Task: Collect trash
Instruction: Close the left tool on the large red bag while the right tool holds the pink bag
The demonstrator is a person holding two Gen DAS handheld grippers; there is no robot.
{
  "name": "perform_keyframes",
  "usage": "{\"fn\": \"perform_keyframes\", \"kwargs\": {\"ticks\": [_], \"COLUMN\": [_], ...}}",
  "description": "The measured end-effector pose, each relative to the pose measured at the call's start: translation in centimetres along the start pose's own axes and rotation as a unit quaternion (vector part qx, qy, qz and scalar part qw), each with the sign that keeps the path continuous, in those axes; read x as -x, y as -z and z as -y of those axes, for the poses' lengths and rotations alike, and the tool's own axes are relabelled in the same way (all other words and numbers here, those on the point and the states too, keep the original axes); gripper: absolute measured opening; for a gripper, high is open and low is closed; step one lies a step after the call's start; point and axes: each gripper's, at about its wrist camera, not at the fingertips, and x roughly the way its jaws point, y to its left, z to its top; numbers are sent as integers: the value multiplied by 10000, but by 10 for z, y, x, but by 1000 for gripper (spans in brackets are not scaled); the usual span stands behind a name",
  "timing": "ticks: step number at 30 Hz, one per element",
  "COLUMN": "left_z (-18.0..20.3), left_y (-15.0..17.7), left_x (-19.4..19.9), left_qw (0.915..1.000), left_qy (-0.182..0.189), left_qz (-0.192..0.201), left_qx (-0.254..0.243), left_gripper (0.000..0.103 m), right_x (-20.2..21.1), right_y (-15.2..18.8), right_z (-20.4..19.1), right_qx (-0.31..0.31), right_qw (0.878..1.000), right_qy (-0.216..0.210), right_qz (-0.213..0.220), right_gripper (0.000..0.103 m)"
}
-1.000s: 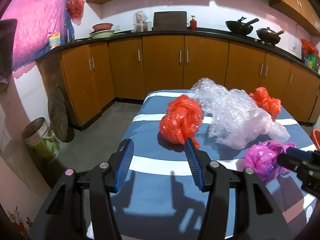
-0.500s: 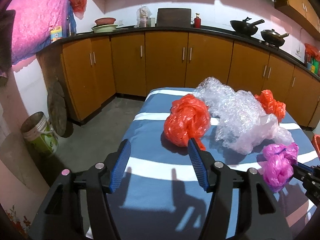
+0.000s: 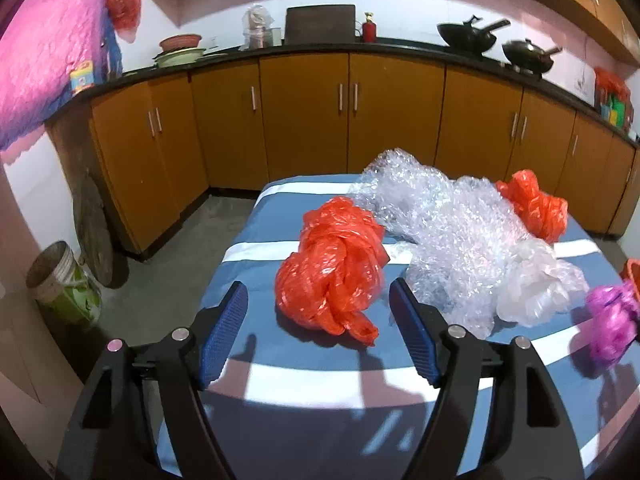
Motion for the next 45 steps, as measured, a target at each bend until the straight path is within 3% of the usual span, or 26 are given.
{"fn": "perform_keyframes", "kwargs": {"ticks": [8, 13, 17, 24, 31, 45], "left_z": [-5, -8, -10, -11, -9, -12], "left_y": [-3, -3, -3, -3, -2, -13], "left_x": [-21, -26, -29, -29, -27, 3], "left_qw": [9994, 9988, 9982, 9982, 9987, 9992], "left_qy": [-54, 2, 110, 152, 84, 161], "left_qz": [-279, -390, -489, -491, -422, -132], "left_qx": [207, 290, 341, 318, 276, 336], "left_gripper": [72, 65, 44, 26, 21, 20], "right_x": [2, 0, -3, -3, -3, 11], "right_y": [-1, 1, 2, 2, 0, -4], "right_z": [19, 21, 22, 22, 22, 26], "right_qx": [-174, -215, -232, -238, -258, -347], "right_qw": [9998, 9997, 9997, 9996, 9996, 9991], "right_qy": [118, 121, 123, 125, 133, 179], "right_qz": [40, 5, -21, -20, -5, 165], "right_gripper": [12, 12, 12, 12, 12, 12]}}
